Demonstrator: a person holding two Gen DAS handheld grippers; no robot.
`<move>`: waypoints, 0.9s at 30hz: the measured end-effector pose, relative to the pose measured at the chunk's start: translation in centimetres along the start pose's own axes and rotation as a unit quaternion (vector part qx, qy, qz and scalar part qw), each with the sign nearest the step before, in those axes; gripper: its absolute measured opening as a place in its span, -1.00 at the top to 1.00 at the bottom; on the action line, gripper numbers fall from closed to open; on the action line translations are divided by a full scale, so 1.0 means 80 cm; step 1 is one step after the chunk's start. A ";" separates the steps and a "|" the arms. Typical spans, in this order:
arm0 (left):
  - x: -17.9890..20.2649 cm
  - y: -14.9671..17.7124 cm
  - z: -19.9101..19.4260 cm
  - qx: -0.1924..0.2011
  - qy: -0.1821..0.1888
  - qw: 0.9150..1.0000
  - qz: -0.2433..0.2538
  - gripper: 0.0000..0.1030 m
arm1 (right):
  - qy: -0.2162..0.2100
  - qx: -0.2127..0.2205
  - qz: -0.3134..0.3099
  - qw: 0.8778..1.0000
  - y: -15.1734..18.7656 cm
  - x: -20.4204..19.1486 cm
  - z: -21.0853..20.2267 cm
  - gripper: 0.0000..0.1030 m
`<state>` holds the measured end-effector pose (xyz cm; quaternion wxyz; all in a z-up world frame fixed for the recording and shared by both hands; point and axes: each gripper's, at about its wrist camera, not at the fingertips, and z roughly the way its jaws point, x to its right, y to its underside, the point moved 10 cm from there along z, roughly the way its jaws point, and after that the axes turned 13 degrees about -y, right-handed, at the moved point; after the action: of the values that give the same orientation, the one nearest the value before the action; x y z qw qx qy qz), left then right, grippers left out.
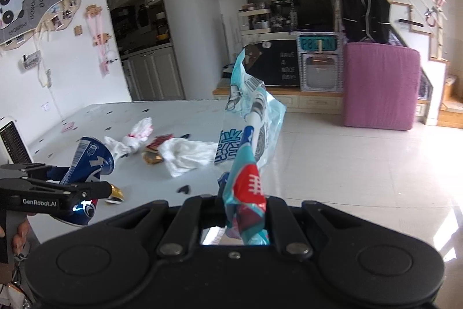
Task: Collect trash
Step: 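Carry the crushed blue can and snack bag with both tools over the bin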
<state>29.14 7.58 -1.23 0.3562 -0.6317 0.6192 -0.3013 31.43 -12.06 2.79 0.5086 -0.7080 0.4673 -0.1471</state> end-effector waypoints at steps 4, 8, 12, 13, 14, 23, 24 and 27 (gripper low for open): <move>0.039 -0.004 0.007 0.001 0.015 1.000 0.006 -0.64 | 0.017 0.006 0.012 1.000 0.008 0.032 -0.027 0.84; 0.080 -0.005 0.016 -0.001 0.030 0.999 0.013 -0.64 | 0.033 0.008 0.020 0.999 0.016 0.063 -0.049 0.84; 0.122 -0.004 0.025 -0.006 0.046 0.999 0.021 -0.63 | 0.046 0.007 0.033 0.998 0.029 0.097 -0.069 0.84; 0.133 -0.003 0.027 -0.008 0.050 0.998 0.024 -0.63 | 0.050 0.008 0.036 0.998 0.033 0.105 -0.075 0.84; 0.144 -0.002 0.030 -0.010 0.054 0.998 0.026 -0.63 | 0.054 0.007 0.040 0.998 0.037 0.114 -0.079 0.84; 0.230 0.022 0.060 -0.033 0.083 0.995 0.050 -0.63 | 0.083 -0.002 0.075 0.994 0.076 0.183 -0.113 0.84; 0.238 0.026 0.063 -0.036 0.085 0.994 0.052 -0.63 | 0.086 -0.004 0.079 0.993 0.081 0.190 -0.116 0.84; 0.263 0.038 0.077 -0.049 0.092 0.993 0.059 -0.63 | 0.094 -0.012 0.096 0.991 0.097 0.211 -0.121 0.84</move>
<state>33.57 -12.82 -8.50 0.2835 -0.5804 0.6993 -0.3063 29.59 -31.78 -4.14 0.4658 -0.6488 0.5808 -0.1577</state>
